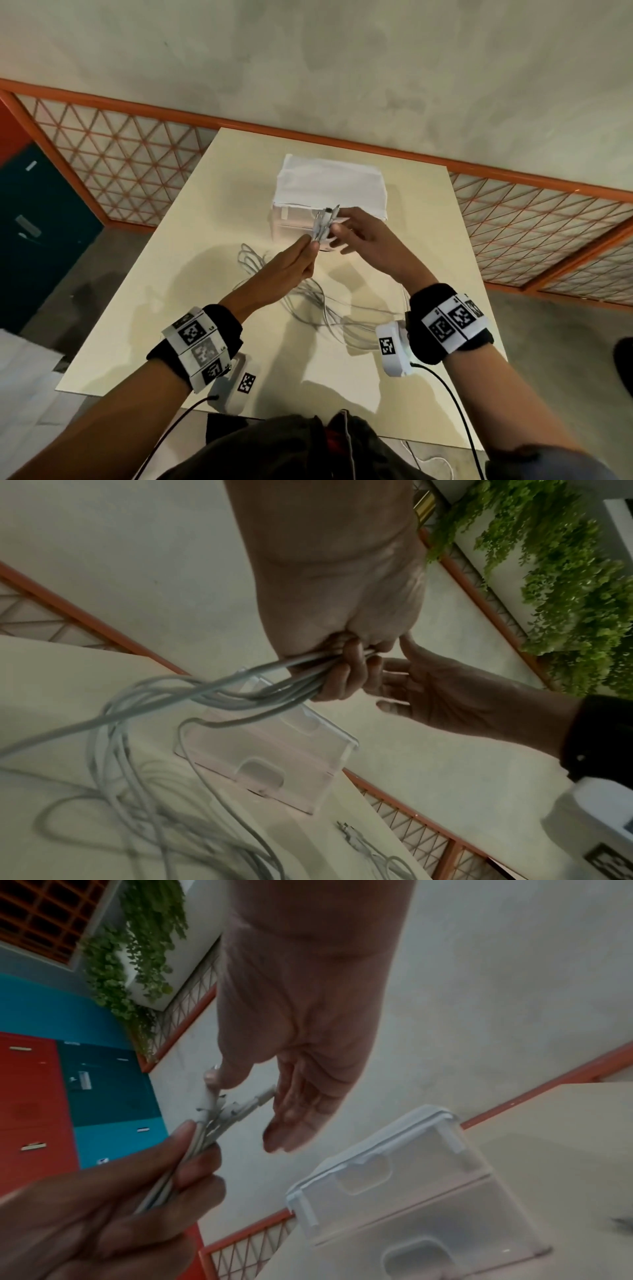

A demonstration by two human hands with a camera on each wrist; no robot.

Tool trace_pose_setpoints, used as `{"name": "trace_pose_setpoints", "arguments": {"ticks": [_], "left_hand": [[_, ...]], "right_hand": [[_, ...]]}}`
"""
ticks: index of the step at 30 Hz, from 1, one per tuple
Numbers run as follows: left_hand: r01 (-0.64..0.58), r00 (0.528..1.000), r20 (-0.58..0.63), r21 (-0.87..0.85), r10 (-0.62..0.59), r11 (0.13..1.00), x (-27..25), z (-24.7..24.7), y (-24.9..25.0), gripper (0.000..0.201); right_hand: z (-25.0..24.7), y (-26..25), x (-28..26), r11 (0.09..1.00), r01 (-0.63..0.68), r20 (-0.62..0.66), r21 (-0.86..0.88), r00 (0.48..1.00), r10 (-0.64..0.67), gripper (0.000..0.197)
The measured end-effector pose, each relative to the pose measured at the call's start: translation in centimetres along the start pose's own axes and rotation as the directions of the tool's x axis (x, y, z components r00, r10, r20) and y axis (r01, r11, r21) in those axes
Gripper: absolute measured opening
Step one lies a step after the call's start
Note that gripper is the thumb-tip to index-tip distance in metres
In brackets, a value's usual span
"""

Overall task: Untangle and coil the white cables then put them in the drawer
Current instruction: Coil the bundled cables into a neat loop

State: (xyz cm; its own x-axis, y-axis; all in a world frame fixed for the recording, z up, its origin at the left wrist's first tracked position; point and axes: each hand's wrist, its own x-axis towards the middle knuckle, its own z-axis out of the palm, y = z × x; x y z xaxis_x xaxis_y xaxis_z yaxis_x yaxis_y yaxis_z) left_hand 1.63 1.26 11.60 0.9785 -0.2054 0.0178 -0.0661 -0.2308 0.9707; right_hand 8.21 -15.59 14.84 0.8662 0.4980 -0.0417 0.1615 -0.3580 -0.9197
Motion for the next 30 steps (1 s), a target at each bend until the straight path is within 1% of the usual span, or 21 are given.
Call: {"name": "trace_pose_setpoints", "arguments": {"ticks": [3,6,9,13,17,19,21,27,30], "left_hand": [[-0.002,0.999,-0.036,-0.037,0.001,0.999,0.0,0.1,-0.3,0.026],[0.003,1.000,-0.020,-0.025,-0.003,1.000,-0.1,-0.2,-0.7,0.027],[-0.003,1.000,-0.016,0.014,0.003,1.000,-0.2,-0.3,-1.0,0.026],[-0.006,0.996,-0.083,0.129,0.017,0.992,0.0,-0.2,-1.2,0.027],[-0.010,0.990,-0.141,0.094,0.023,0.996,0.2,0.2,-1.0,0.031],[-0.026,0.980,-0.197,0.076,0.041,0.997,0.3,0.3,-0.8,0.025],[-0.046,0.969,-0.239,0.090,0.067,0.995,0.4,0.4,-0.8,0.023],[-0.070,0.970,-0.229,0.072,0.085,0.995,0.9,0.5,-0.6,0.024],[-0.086,0.977,-0.190,0.069,0.097,0.994,1.0,0.2,-0.3,0.020]], "right_hand": [[0.5,-0.5,0.3,0.989,0.028,-0.003,0.146,1.000,-0.028,0.037],[0.8,-0.5,0.2,0.969,0.051,0.000,0.241,0.999,-0.053,0.046],[0.9,-0.6,0.3,0.966,0.084,0.002,0.246,0.996,-0.087,0.047],[0.6,-0.8,0.4,0.964,0.093,-0.032,0.248,0.996,-0.088,0.039],[0.6,-1.0,0.3,0.962,0.099,-0.068,0.254,0.994,-0.084,0.034],[0.8,-1.0,0.3,0.959,0.093,-0.082,0.269,0.994,-0.074,0.033],[0.8,-1.0,0.3,0.956,0.090,-0.088,0.280,0.994,-0.068,0.033],[1.0,-1.2,0.7,0.966,0.096,-0.041,0.239,0.995,-0.089,0.032],[1.0,-1.4,0.9,0.965,0.107,-0.061,0.238,0.994,-0.095,0.033]]}}
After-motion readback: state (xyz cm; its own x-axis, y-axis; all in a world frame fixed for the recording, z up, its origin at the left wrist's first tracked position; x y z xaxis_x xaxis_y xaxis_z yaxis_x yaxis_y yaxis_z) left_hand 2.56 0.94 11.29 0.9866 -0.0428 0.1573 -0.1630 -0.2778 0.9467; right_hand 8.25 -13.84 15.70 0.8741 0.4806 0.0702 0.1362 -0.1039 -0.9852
